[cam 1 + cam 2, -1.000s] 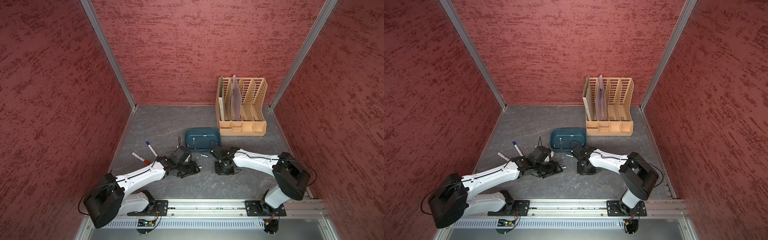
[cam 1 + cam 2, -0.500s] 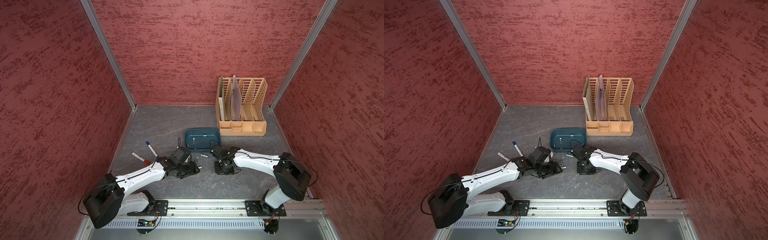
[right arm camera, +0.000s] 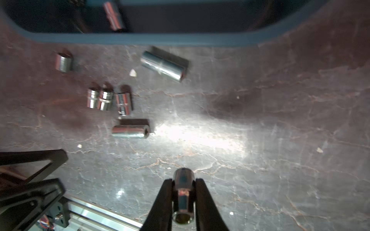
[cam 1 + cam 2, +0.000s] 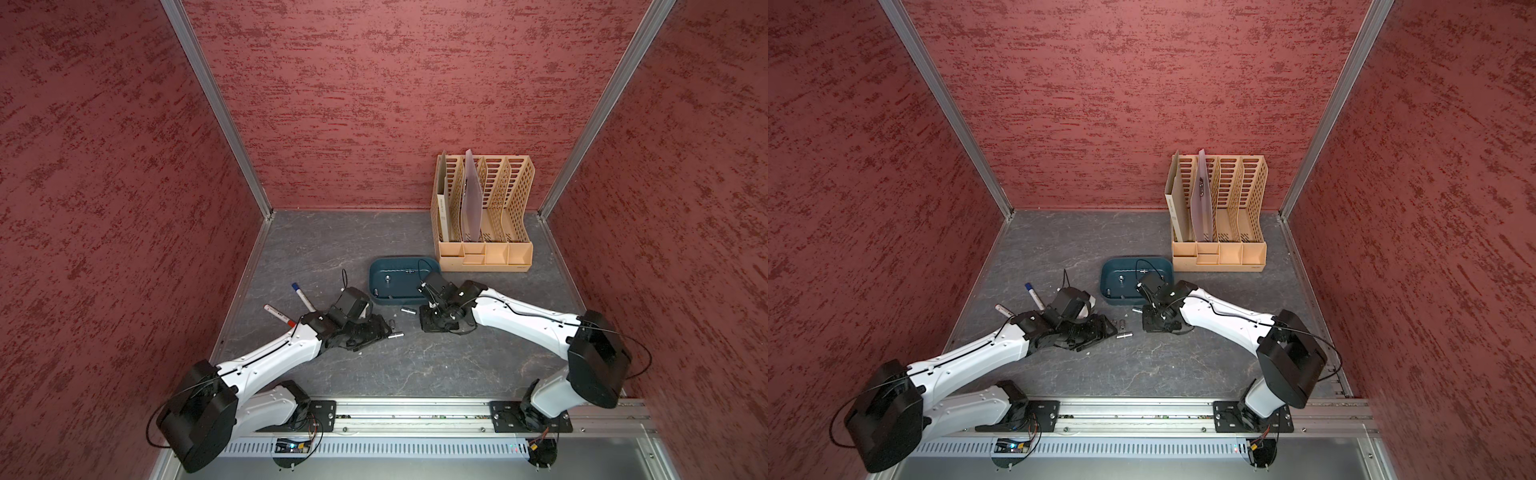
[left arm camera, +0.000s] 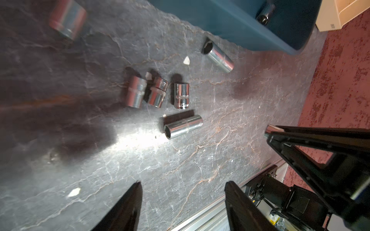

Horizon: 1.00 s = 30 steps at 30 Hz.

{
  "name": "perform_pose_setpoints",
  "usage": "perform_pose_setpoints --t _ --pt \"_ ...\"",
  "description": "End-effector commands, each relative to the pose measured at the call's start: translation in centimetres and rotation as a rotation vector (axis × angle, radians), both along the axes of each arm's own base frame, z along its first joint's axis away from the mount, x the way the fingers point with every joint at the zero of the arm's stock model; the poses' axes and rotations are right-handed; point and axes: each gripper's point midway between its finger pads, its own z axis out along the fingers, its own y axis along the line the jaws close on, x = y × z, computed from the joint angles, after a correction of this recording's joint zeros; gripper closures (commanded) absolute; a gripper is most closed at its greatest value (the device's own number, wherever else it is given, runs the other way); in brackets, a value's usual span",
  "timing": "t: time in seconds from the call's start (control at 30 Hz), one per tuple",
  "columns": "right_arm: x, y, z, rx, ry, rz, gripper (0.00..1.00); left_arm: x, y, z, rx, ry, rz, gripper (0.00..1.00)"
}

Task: Put the socket on the desktop into the storage box
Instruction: Pick up the socket head at the center of the board, then place the socket head in the storage box.

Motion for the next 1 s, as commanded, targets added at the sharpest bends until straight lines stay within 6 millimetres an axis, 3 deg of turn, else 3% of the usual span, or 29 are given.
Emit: perform_pose_setpoints --t 0.0,0.57,0.97 --pt "1.4 1.4 1.0 0.024 -0.022 0.036 0.82 1.0 0.7 1.4 -0.007 -0.033 0.020 0.31" --pt "9.0 5.9 2.6 0.106 -0.052 0.068 0.82 3.3 4.8 3.0 -0.010 -0.058 0.162 0.31" --pt "13.9 8.4 0.3 0.120 -0.017 0.062 0.82 3.5 6.0 2.9 -0.009 -0.045 0.204 0.31"
